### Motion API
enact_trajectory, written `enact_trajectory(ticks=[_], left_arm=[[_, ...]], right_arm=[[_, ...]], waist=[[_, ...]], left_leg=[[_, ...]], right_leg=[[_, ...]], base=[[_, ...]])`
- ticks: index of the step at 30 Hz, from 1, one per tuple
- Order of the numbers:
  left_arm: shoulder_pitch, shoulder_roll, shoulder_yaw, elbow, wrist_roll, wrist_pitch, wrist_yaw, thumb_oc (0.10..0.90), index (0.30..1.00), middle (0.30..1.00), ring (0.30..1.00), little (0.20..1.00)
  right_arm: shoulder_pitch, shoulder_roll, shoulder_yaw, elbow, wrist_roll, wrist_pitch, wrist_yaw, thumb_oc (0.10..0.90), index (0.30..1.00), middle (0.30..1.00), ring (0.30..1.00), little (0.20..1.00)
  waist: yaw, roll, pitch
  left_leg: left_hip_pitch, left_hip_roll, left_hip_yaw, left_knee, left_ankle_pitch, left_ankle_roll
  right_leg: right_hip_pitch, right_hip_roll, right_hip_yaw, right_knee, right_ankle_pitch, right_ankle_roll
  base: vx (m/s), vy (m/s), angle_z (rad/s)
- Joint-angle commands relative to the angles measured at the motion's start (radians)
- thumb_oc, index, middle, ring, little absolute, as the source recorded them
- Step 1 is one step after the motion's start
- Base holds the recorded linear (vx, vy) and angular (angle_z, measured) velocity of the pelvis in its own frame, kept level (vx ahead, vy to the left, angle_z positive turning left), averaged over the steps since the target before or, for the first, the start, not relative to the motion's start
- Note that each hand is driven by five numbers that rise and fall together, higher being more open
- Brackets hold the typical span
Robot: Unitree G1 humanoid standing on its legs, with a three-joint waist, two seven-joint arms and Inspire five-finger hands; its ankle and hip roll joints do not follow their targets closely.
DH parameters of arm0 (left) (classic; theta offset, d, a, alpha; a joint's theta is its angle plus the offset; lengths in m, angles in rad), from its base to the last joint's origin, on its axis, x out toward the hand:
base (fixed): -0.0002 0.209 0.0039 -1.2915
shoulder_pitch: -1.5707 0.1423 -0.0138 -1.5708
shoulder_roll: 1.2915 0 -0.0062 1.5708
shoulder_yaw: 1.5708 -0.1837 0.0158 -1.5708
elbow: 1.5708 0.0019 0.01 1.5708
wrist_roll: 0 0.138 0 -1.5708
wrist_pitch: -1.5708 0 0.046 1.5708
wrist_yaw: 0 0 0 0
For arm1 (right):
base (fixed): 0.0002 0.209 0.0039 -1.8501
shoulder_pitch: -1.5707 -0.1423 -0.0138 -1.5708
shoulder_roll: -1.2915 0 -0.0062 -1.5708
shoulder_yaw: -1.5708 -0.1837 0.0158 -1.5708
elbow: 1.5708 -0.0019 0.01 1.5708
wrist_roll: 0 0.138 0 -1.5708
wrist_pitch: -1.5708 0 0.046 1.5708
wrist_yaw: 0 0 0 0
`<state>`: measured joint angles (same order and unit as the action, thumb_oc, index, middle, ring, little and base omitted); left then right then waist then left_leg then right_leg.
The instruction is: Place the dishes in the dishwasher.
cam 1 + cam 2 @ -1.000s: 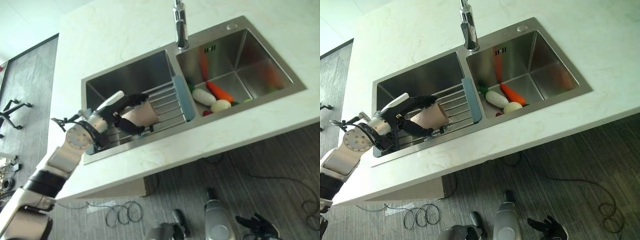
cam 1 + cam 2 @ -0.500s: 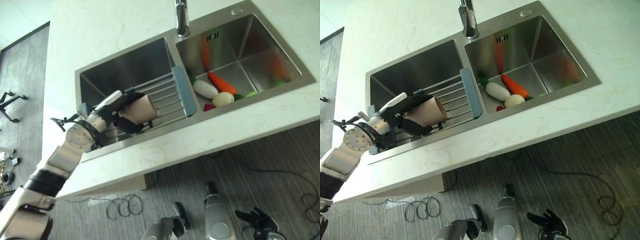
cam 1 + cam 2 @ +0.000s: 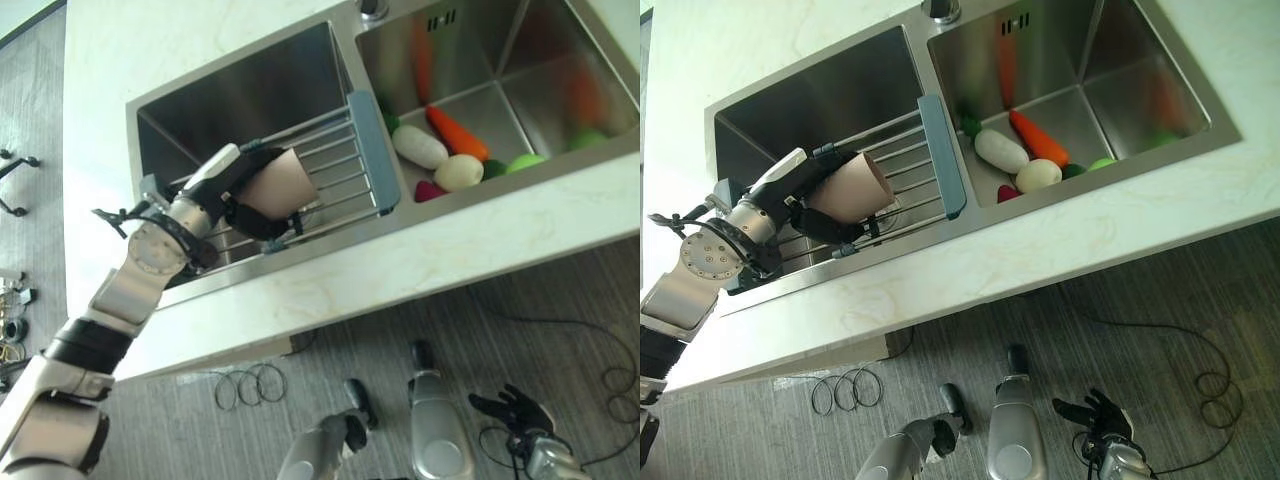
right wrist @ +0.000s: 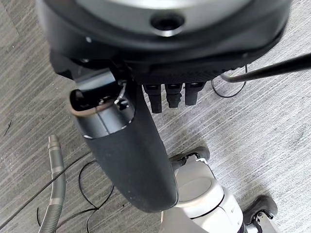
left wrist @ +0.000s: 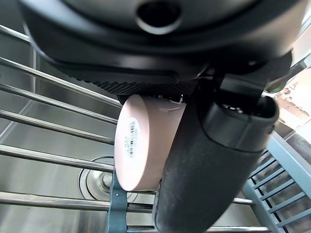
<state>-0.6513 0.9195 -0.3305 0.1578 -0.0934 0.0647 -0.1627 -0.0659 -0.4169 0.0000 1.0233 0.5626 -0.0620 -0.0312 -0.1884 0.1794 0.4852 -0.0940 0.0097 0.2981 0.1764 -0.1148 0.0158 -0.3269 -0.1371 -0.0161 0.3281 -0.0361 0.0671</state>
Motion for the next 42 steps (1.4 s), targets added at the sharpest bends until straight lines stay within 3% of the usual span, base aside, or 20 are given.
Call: enact_trajectory(ticks=[1,2,7,11,17,24,25,26,31,33,38,39,42], left_arm=[[-0.038,0.032,0.013,-0.001,-0.007,-0.023,0.008,0.540,0.509,0.509,0.509,0.509],[-0.038,0.034,0.012,-0.002,-0.003,-0.029,-0.002,0.400,0.300,0.300,0.300,0.300],[-0.042,0.026,0.006,-0.014,0.004,-0.069,0.033,0.400,0.300,0.300,0.300,0.300],[-0.014,0.039,0.071,-0.019,0.026,-0.147,0.230,0.400,0.300,0.300,0.300,0.300],[0.026,0.051,0.170,-0.022,-0.001,-0.231,0.427,0.400,0.300,0.300,0.300,0.300],[0.150,0.043,0.338,-0.052,0.084,-0.276,0.684,0.400,0.300,0.300,0.300,0.300],[0.198,0.042,0.392,-0.069,0.127,-0.251,0.768,0.400,0.300,0.300,0.300,0.300],[0.252,0.048,0.450,-0.080,0.141,-0.221,0.810,0.400,0.300,0.300,0.300,0.300],[0.356,0.028,0.574,-0.098,0.163,-0.198,0.809,0.400,0.300,0.300,0.300,0.300],[0.435,-0.023,0.640,-0.121,0.178,-0.230,0.758,0.400,0.300,0.300,0.300,0.300],[0.492,-0.065,0.646,-0.150,0.244,-0.222,0.764,0.400,0.300,0.300,0.300,0.300],[0.495,-0.064,0.625,-0.171,0.230,-0.239,0.749,0.400,0.300,0.300,0.300,0.300],[0.496,-0.071,0.600,-0.190,0.224,-0.238,0.737,0.400,0.300,0.300,0.300,0.300]], right_arm=[[0.055,-0.019,0.016,-0.045,0.031,-0.013,-0.008,0.800,0.900,0.900,0.900,0.900],[0.054,-0.019,0.018,-0.045,0.032,-0.014,-0.007,0.800,0.900,0.900,0.900,0.900],[0.051,-0.012,0.023,-0.029,0.020,-0.020,-0.010,0.800,0.900,0.900,0.900,0.900],[0.075,0.008,0.023,0.002,0.006,-0.031,-0.011,0.800,0.900,0.900,0.900,0.900],[0.082,0.030,0.038,0.034,-0.018,-0.025,-0.009,0.800,0.900,0.900,0.900,0.900],[0.049,0.051,0.071,0.097,-0.047,-0.024,0.014,0.800,0.900,0.900,0.900,0.900],[0.041,0.049,0.078,0.125,-0.021,-0.013,0.033,0.800,0.900,0.900,0.900,0.900],[0.036,0.050,0.056,0.151,0.043,0.010,0.057,0.800,0.900,0.900,0.900,0.900],[0.058,0.058,0.004,0.159,0.014,0.021,0.078,0.800,0.900,0.900,0.900,0.900],[0.069,0.057,-0.032,0.180,-0.017,0.012,0.042,0.800,0.900,0.900,0.900,0.900],[0.069,0.056,-0.062,0.210,-0.031,-0.027,0.056,0.800,0.900,0.900,0.900,0.900],[0.068,0.059,-0.064,0.211,-0.007,-0.057,0.046,0.800,0.900,0.900,0.900,0.900],[0.070,0.061,-0.066,0.201,0.003,-0.077,0.026,0.800,0.900,0.900,0.900,0.900]], waist=[[-0.002,-0.028,-0.057],[-0.002,-0.027,-0.055],[0.002,-0.030,-0.061],[0.016,-0.053,-0.114],[0.046,-0.074,-0.159],[0.130,-0.088,-0.226],[0.166,-0.089,-0.240],[0.188,-0.078,-0.248],[0.201,-0.048,-0.231],[0.207,-0.058,-0.219],[0.230,-0.105,-0.222],[0.231,-0.094,-0.233],[0.232,-0.087,-0.243]], left_leg=[[-0.110,0.049,-0.135,0.124,-0.089,-0.054],[-0.111,0.048,-0.136,0.124,-0.088,-0.053],[-0.107,0.043,-0.142,0.124,-0.089,-0.051],[-0.064,0.060,-0.135,0.124,-0.096,-0.054],[-0.025,0.072,-0.150,0.124,-0.099,-0.056],[0.017,0.082,-0.197,0.124,-0.094,-0.064],[0.023,0.082,-0.226,0.124,-0.082,-0.071],[0.012,0.115,-0.204,0.124,-0.057,-0.094],[-0.060,0.210,-0.148,0.124,0.032,-0.159],[-0.035,0.236,-0.061,0.124,0.045,-0.148],[0.060,0.157,-0.011,0.124,-0.028,-0.100],[0.057,0.168,0.013,0.124,-0.058,-0.099],[0.053,0.165,0.001,0.124,-0.066,-0.106]], right_leg=[[0.030,-0.071,0.023,-0.028,-0.077,0.096],[0.029,-0.071,0.024,-0.028,-0.077,0.096],[0.034,-0.071,0.024,-0.028,-0.076,0.097],[0.085,-0.062,0.001,-0.028,-0.096,0.089],[0.139,-0.048,-0.029,-0.028,-0.122,0.071],[0.222,-0.028,-0.096,-0.028,-0.175,0.031],[0.248,-0.019,-0.118,-0.028,-0.198,0.014],[0.270,-0.017,-0.163,-0.028,-0.216,0.005],[0.314,-0.013,-0.244,-0.028,-0.247,-0.003],[0.331,-0.046,-0.322,-0.028,-0.237,-0.008],[0.347,-0.101,-0.378,-0.028,-0.226,-0.009],[0.352,-0.109,-0.417,-0.028,-0.223,-0.001],[0.355,-0.122,-0.437,-0.028,-0.214,0.013]], base=[[0.00,0.031,-0.06],[0.00,0.037,-0.05],[-0.02,0.008,-0.01],[-0.03,-0.061,0.05],[-0.03,-0.093,0.20],[0.00,-0.166,0.31],[0.08,-0.372,0.43],[0.08,-0.308,0.63],[-0.07,-0.089,0.97],[-0.26,-0.026,2.72],[-0.22,0.135,1.68],[-0.21,0.343,0.96],[-0.09,0.290,1.08]])
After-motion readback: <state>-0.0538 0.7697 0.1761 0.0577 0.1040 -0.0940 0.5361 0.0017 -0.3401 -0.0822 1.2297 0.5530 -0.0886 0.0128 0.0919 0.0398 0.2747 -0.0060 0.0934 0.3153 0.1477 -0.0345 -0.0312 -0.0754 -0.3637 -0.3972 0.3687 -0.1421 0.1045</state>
